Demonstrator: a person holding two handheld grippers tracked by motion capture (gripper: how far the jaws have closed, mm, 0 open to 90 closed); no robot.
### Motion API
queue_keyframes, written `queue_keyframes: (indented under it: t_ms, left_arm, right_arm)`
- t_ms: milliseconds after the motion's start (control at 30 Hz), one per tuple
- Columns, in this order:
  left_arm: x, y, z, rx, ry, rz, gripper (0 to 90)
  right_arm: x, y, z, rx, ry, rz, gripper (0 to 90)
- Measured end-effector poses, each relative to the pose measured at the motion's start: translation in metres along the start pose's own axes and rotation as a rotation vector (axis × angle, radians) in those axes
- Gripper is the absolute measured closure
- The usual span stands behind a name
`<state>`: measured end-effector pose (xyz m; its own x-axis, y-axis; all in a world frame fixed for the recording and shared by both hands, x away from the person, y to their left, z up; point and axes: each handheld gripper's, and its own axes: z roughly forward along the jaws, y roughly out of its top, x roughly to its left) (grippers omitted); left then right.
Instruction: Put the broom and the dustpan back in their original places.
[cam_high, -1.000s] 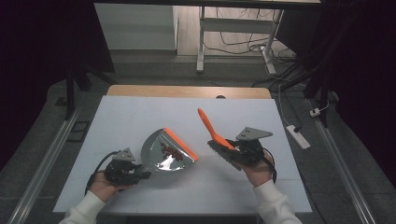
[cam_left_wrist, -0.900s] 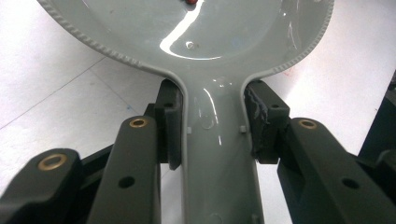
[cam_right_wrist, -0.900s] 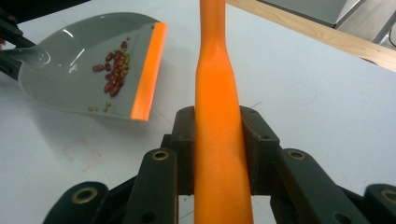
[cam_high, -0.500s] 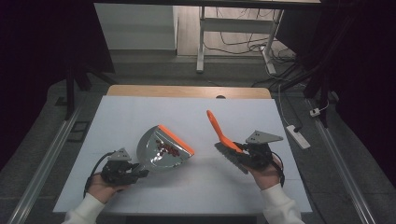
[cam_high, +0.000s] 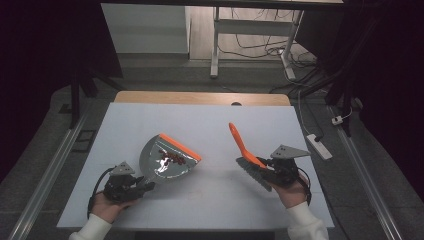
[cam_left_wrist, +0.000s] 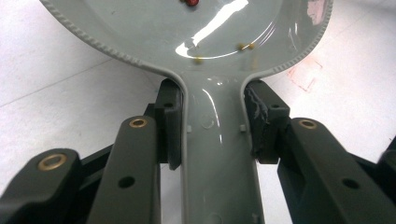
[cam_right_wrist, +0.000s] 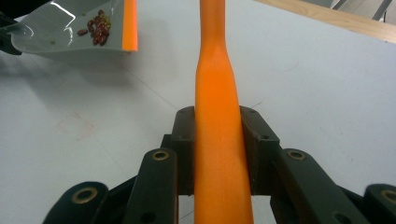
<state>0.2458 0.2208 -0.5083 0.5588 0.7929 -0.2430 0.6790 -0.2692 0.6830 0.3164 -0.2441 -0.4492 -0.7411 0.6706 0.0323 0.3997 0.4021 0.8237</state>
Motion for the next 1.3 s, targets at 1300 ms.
queue_keyframes:
  t_ms: [1300]
  left_arm:
    - [0.012,-0.012,0.0,-0.074,0.182,-0.236,60.9]
  right_arm:
    - [-0.011,-0.025,0.005,0.037,0.079,0.1,70.2]
